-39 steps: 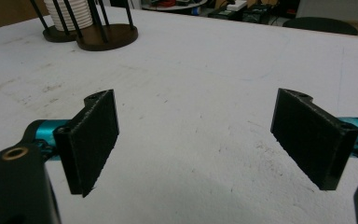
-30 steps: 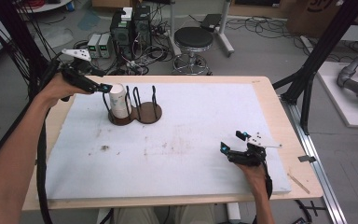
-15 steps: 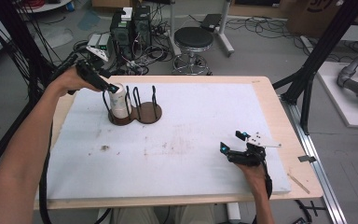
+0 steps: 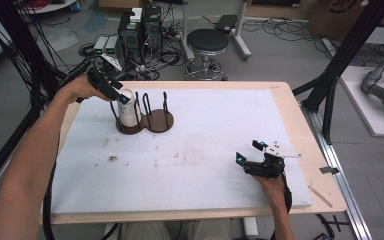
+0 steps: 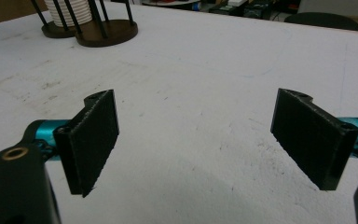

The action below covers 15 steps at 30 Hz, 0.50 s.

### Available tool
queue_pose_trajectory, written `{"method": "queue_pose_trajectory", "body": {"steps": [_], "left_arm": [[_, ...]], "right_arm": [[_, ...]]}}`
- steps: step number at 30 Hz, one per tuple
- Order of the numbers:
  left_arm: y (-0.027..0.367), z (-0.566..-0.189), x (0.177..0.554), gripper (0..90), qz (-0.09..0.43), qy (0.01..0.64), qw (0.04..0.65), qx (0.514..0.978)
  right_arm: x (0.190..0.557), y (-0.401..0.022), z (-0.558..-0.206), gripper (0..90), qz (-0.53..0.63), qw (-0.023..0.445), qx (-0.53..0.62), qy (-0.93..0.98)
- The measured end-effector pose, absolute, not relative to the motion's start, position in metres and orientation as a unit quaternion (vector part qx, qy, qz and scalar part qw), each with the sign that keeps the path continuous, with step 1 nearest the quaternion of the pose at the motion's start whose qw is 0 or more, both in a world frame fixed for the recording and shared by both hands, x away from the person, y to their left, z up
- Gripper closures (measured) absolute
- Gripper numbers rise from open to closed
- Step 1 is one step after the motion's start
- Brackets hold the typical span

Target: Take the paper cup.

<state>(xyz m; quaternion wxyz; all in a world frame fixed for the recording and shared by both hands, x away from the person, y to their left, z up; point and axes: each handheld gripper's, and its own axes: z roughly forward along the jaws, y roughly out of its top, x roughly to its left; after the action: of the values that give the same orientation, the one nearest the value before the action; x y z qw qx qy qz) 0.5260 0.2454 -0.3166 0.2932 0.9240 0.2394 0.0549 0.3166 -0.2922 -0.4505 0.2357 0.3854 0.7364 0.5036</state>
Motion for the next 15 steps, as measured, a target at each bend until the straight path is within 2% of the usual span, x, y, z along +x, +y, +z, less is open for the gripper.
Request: {"method": "queue_pose_trajectory", "body": {"steps": [11, 15], "left_arm": [[0.2408, -0.3206, 0.5281, 21.0, 0.049, 0.244, 0.28, 0.927], [0.2391, -0.3209, 0.5288, 28.3, 0.053, 0.242, 0.272, 0.93]], "right_arm": [[0.3162, -0.2914, -0.4504, 15.5, 0.503, 0.233, 0.388, 0.737], [0.3163, -0.2914, -0.4505, 15.5, 0.502, 0.233, 0.388, 0.737]]}}
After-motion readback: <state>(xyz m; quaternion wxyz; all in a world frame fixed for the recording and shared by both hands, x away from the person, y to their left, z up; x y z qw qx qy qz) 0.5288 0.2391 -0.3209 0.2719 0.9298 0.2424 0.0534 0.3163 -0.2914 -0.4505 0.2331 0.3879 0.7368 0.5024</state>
